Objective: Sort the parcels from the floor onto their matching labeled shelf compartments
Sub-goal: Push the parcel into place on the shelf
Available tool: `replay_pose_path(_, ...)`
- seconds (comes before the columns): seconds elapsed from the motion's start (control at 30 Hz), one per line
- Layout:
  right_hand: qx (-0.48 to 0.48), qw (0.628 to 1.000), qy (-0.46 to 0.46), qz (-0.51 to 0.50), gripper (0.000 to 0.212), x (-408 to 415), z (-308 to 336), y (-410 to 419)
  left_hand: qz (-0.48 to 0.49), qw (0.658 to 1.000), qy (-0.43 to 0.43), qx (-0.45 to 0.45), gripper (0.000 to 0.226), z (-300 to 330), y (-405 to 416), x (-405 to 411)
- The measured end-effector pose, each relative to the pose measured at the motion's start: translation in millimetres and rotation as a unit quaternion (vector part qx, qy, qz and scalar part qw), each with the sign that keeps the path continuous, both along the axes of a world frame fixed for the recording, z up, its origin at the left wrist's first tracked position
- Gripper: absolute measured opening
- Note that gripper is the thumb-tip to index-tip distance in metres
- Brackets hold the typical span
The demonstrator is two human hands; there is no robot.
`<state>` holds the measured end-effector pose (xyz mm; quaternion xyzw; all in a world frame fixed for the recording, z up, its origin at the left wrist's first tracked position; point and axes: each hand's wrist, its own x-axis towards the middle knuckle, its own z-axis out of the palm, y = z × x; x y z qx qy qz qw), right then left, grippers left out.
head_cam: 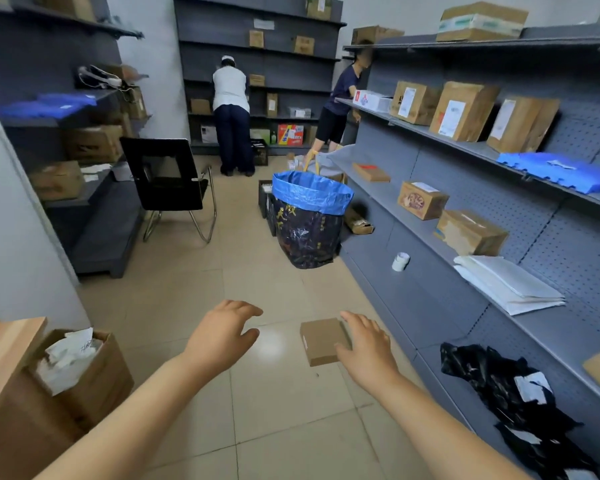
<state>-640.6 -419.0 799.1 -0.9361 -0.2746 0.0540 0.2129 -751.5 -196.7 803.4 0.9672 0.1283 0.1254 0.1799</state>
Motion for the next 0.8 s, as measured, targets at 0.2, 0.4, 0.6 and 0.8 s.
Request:
replay_pose_path(0.2,-0.015,0.999,-0.002,0.038,0.056,107,4,55,0.033,0.999,0.013,-0.017,0.038,5,44,94)
replay_pose_path(0.4,-0.047,0.997,0.013,0.053,0.057,185,-5,108,0.062,0.996,0.027,-0.050,0.037,-8,94,152)
replay_pose_path(0.6,-0.046,0.997,0.016,0.059,0.054,248,-16,180,0.062,0.995,0.043,-0.061,0.037,-19,168,215)
replay_pose_path(0.8,-0.041,0.999,0.011,0.013,0.050,305,-21,270,0.010,0.996,0.053,-0.066,0.039,-18,260,288)
